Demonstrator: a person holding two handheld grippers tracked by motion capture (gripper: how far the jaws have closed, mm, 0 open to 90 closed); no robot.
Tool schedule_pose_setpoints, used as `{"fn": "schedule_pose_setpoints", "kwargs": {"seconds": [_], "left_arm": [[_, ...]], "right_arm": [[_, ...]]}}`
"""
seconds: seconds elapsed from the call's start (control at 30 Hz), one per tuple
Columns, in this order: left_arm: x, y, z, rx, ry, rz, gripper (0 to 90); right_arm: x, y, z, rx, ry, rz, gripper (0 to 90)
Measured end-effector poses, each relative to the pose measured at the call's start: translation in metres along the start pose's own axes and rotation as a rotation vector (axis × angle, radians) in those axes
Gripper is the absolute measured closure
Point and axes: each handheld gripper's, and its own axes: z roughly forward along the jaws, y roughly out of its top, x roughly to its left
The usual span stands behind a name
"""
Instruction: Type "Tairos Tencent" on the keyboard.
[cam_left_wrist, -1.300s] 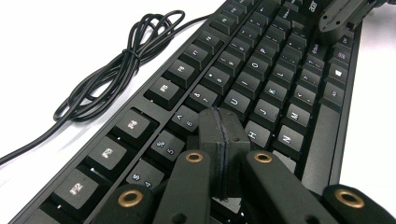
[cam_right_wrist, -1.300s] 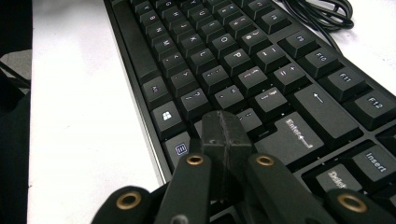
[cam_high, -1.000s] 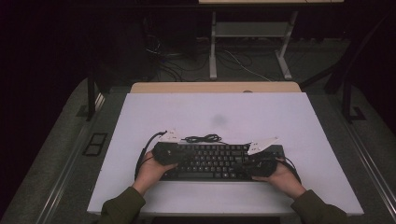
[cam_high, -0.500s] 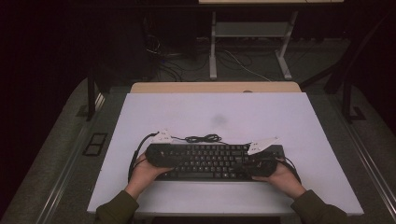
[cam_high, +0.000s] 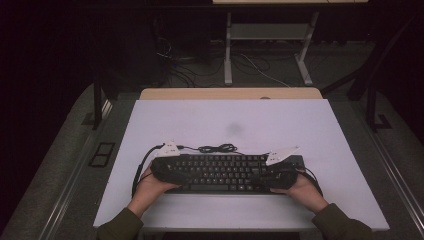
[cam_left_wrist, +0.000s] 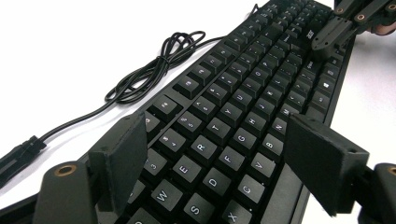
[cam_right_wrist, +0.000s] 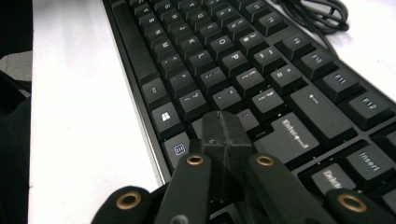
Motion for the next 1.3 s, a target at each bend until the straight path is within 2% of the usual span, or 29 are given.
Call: {"fn": "schedule_pose_setpoints", "kwargs": {"seconds": [0.13,0.23,0.33,0.6,0.77,0.83,1.07,1.3], "left_arm": [[0.0,-0.003,-0.002,-0.002,0.001,-0.004,21.6],[0.001,-0.002,-0.004,-0.015,0.004,-0.01,21.6],[0.003,-0.003,-0.006,-0.023,0.0,-0.011,22.3],[0.001,-0.002,-0.006,-0.025,0.0,-0.004,23.7],[0.002,-0.003,-0.007,-0.027,0.0,-0.009,25.5],[0.002,-0.003,-0.007,-0.027,-0.002,-0.007,26.8],[0.004,-0.005,-0.009,-0.024,0.012,-0.002,36.3],[0.008,-0.006,-0.01,-0.018,0.038,0.0,56.6]], "right_arm": [[0.0,0.003,-0.003,-0.022,0.002,-0.001,87.1],[-0.001,0.006,-0.005,-0.043,0.001,0.005,81.8],[-0.001,0.01,-0.006,-0.071,-0.006,0.021,72.3],[-0.003,0.019,-0.006,-0.139,-0.043,0.045,39.3],[-0.006,0.026,-0.003,-0.161,-0.051,0.05,28.6],[-0.008,0.03,-0.001,-0.181,-0.05,0.057,26.5],[-0.008,0.036,0.006,-0.19,-0.052,0.051,22.2],[-0.009,0.042,0.009,-0.204,-0.042,0.049,21.7]]}}
